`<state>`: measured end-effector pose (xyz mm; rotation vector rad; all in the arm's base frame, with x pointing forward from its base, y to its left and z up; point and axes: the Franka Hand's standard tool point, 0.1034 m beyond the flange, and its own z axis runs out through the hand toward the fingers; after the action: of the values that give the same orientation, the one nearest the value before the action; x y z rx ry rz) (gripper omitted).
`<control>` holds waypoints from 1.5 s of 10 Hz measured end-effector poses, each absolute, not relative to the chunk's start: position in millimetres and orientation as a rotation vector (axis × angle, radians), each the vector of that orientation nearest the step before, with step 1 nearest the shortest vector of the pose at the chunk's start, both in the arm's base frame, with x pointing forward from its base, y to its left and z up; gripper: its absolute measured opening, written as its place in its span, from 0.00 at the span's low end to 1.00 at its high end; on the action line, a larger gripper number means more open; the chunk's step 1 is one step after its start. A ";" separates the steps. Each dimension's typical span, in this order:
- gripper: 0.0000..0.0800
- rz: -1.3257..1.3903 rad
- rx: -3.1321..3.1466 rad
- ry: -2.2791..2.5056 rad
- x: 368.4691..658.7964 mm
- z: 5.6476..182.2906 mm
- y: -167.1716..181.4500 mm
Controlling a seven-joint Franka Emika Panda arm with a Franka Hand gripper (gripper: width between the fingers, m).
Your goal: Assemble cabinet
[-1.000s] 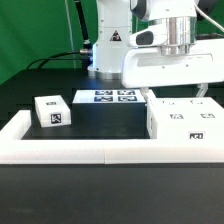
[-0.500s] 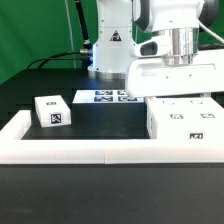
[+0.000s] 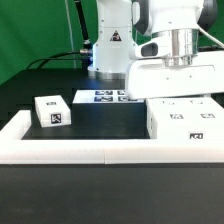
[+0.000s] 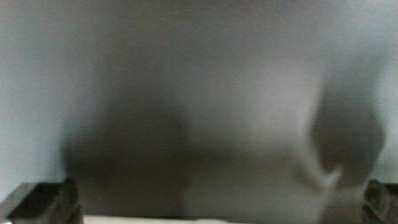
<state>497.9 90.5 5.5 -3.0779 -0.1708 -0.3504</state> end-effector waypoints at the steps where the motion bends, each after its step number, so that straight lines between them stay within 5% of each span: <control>1: 0.83 -0.351 -3.080 -0.164 498.7 5.6 86.3; 2: 0.83 -0.350 -3.082 -0.152 499.7 5.5 81.0; 4: 0.49 -0.353 -3.085 -0.152 499.9 5.2 72.9; 5: 0.49 -0.353 -3.086 -0.163 499.4 5.0 72.0; 7: 0.09 -0.351 -3.085 -0.185 498.0 4.4 74.1; 12: 0.00 -0.320 -3.089 -0.236 497.1 6.8 73.1; 15: 0.00 -0.274 -3.095 -0.273 502.1 48.2 70.4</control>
Offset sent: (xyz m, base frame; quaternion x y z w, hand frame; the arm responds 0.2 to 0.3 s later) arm 0.0014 -0.0116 -0.0051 0.0135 0.0124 0.0235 0.9996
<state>502.1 70.4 48.2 -3.0954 -0.2730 -0.2741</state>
